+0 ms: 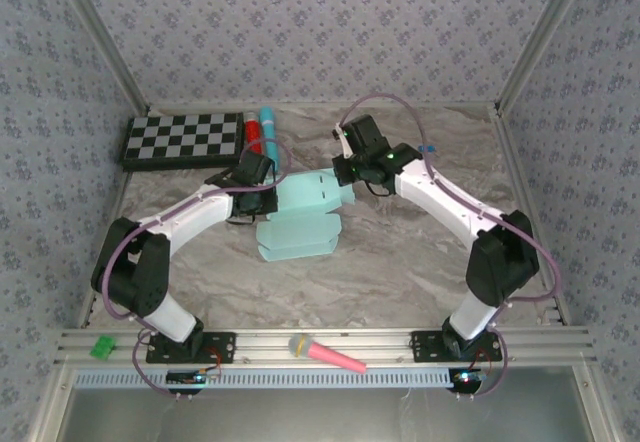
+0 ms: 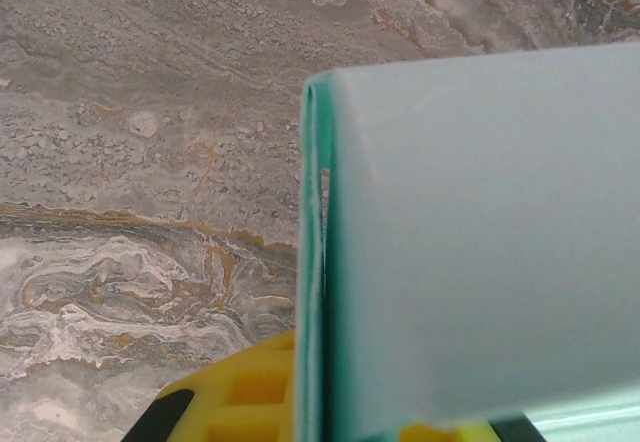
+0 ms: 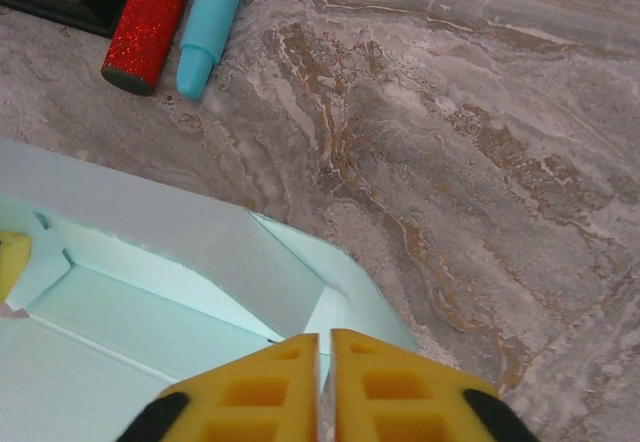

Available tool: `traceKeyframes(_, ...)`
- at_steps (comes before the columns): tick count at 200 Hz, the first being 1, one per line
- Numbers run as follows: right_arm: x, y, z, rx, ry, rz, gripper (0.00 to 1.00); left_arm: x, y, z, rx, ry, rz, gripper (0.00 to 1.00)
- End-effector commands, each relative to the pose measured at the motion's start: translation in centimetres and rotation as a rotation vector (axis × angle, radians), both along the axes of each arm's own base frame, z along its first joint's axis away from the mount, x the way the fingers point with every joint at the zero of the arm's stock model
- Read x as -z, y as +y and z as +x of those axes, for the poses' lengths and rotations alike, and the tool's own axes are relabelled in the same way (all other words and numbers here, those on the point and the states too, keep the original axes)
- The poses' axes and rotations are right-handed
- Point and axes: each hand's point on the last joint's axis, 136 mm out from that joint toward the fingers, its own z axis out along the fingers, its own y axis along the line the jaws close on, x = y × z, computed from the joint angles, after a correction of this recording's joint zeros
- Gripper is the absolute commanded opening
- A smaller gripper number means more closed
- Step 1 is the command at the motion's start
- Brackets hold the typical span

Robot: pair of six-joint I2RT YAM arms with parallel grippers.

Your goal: Fold the paper box

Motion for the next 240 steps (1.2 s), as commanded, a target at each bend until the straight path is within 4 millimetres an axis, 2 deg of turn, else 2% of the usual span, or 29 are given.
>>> traceKeyframes(1,0.1,0.4,0.5,-0.006,0.023,-0.009,0.07,-1.7,-0.6,0.0,0.017,-0.029,-0.027,0.0)
traceKeyframes(61,1.8,1.3,1.3,-0.011,0.048,-0.064,0.02,-1.5,-0.6,-0.1,0.017,-0.025,-0.028,0.0)
traceKeyframes(120,4.2,1.9,0.7,-0.024,0.128,-0.094,0.01,-1.4,-0.7,0.1,0.019,-0.03,-0.031,0.0)
traceKeyframes(181,4.7,3.7,0.0,-0.054,0.192,0.019,0.0,-1.4,-0.8,0.3,0.02,-0.034,-0.036,0.0)
traceKeyframes(202,4.4,4.3,0.7,-0.033,0.181,0.093,0.0,-1.5,-0.9,0.3,0.022,-0.036,-0.04,0.0)
traceKeyframes(240,4.5,5.1,0.8,0.019,0.213,0.2,0.0,-1.5,-1.1,0.3,0.025,-0.036,-0.045,0.0)
